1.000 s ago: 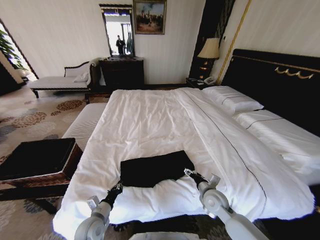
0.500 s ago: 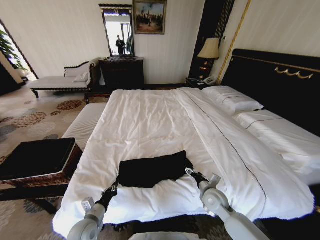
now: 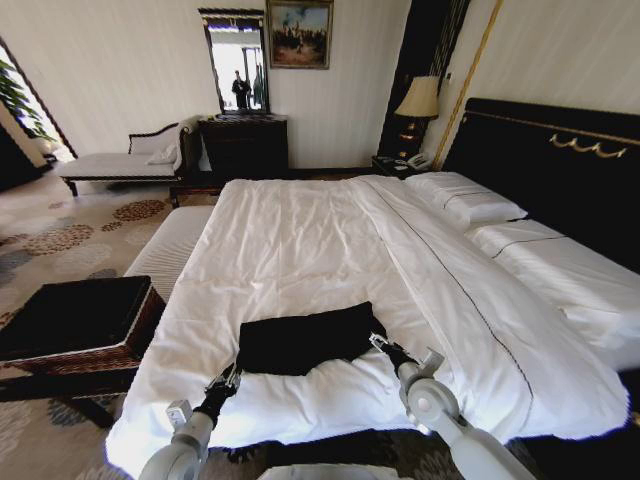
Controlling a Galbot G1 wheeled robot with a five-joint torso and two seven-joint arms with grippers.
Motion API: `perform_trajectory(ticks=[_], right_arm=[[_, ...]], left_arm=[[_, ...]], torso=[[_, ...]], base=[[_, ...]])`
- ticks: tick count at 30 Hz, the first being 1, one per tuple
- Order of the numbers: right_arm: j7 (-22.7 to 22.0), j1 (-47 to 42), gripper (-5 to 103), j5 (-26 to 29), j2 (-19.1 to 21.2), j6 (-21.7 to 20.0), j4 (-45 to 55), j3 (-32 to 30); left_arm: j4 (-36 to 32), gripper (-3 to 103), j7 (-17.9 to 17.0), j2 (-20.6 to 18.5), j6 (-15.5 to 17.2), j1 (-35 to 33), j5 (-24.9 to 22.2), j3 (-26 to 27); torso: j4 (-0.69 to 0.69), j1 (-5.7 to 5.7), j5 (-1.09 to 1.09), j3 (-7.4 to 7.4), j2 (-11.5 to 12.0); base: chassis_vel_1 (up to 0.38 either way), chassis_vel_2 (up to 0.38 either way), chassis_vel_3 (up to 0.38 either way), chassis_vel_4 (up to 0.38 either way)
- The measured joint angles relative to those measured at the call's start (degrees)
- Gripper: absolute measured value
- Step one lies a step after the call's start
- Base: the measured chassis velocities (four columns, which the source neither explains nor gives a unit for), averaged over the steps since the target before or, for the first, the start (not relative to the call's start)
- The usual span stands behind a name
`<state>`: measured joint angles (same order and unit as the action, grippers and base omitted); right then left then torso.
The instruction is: Fold the clothes on the bed and place them into the basket.
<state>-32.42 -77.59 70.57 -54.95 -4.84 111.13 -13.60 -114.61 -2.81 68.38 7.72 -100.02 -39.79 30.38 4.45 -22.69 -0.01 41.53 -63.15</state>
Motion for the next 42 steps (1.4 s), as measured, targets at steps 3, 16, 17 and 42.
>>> perform_trajectory(ticks=[3, 16, 17, 42], right_arm=[[-0.2, -0.2, 78, 1.7, -0.6, 0.0, 0.2, 0.0], [3.0, 2.0, 69, 1.7, -3.0, 0.0, -5.3, 0.9], [3.4, 2.4, 63, 1.7, -3.3, 0.0, -5.8, 1.1], [12.1, 2.5, 1, 0.1, -2.5, 7.5, -6.0, -2.4]], left_arm=[[-1.2, 64, 0.0, 0.3, -0.2, 0.6, -2.4, 2.0], [-2.4, 100, -1.4, 0.2, 1.1, 3.7, -11.8, 13.9], [-2.4, 100, -1.5, 0.1, 1.2, 3.8, -12.3, 14.6], [5.2, 100, -3.1, -2.4, 1.5, 9.5, -15.8, 25.1]], torso=[[0.01, 0.00, 0.00, 0.00, 0.0], [0.01, 0.00, 0.00, 0.00, 0.0], [0.01, 0.00, 0.01, 0.00, 0.0], [0.00, 0.00, 0.01, 0.00, 0.0]], base=[[0.000, 0.000, 0.000, 0.000], [0.000, 0.000, 0.000, 0.000], [0.000, 0.000, 0.000, 0.000], [0.000, 0.000, 0.000, 0.000]])
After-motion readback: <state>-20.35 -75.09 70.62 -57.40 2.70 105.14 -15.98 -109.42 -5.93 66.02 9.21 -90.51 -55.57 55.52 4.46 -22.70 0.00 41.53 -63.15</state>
